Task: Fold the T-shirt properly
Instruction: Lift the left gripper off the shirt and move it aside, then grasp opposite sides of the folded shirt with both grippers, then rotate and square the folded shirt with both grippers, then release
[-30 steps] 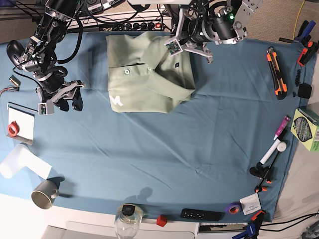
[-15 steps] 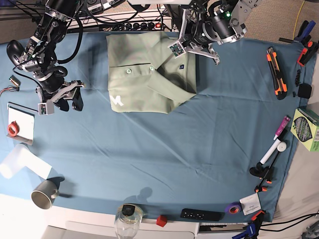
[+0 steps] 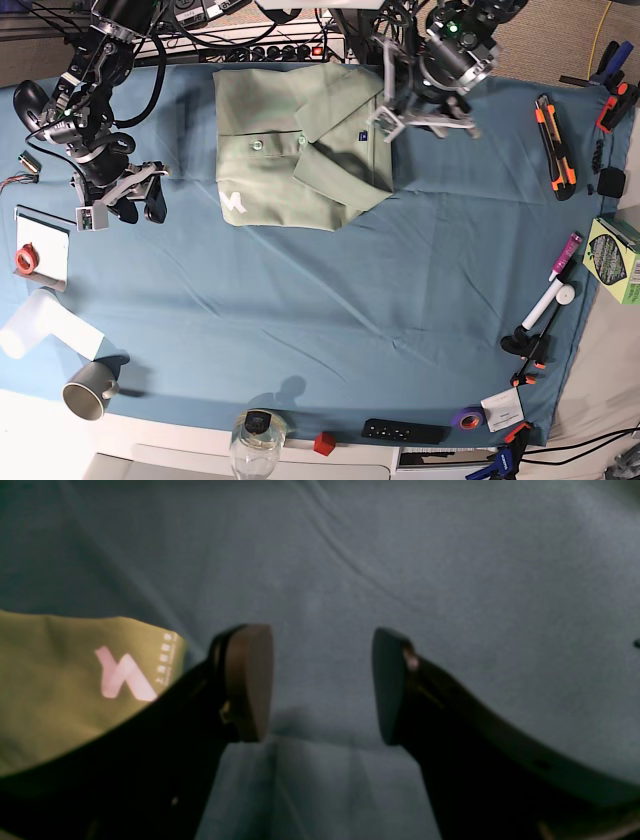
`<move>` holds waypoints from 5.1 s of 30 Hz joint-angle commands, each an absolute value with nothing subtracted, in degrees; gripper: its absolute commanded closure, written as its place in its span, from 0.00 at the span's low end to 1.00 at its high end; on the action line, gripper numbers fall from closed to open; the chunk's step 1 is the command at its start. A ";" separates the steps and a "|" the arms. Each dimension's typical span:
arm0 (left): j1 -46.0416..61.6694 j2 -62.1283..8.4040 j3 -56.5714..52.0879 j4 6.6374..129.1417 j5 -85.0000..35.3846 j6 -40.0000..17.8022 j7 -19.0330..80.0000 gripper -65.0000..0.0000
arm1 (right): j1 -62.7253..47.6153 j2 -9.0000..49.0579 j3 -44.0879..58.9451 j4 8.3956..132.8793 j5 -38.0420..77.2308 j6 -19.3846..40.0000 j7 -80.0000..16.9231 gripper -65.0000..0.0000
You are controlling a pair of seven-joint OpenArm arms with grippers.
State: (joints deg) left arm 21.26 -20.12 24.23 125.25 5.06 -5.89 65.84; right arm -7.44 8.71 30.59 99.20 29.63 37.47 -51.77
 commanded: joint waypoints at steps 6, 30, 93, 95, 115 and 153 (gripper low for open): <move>23.20 -21.43 18.94 126.30 4.34 -2.37 64.18 0.47 | -3.09 9.61 30.70 99.53 30.61 31.81 -54.30 0.51; 27.18 -21.41 8.05 126.28 -11.64 -6.68 61.45 0.47 | 10.35 9.78 14.02 68.55 57.63 34.06 -72.23 0.51; 1.76 -10.50 8.12 97.41 -34.81 -16.67 58.11 1.00 | -8.21 9.65 9.47 101.91 37.69 31.03 -72.44 1.00; -1.37 -10.52 8.56 94.19 -35.42 -17.23 58.33 1.00 | -10.76 9.65 9.47 103.50 35.75 29.98 -71.61 1.00; -28.93 -12.03 38.74 72.93 -37.80 -25.65 63.66 1.00 | -16.19 3.79 9.47 105.34 24.49 23.11 -64.25 1.00; -42.11 -21.47 38.83 73.25 -30.26 -17.76 62.11 0.58 | -12.86 3.81 9.47 105.45 15.35 18.09 -61.98 0.60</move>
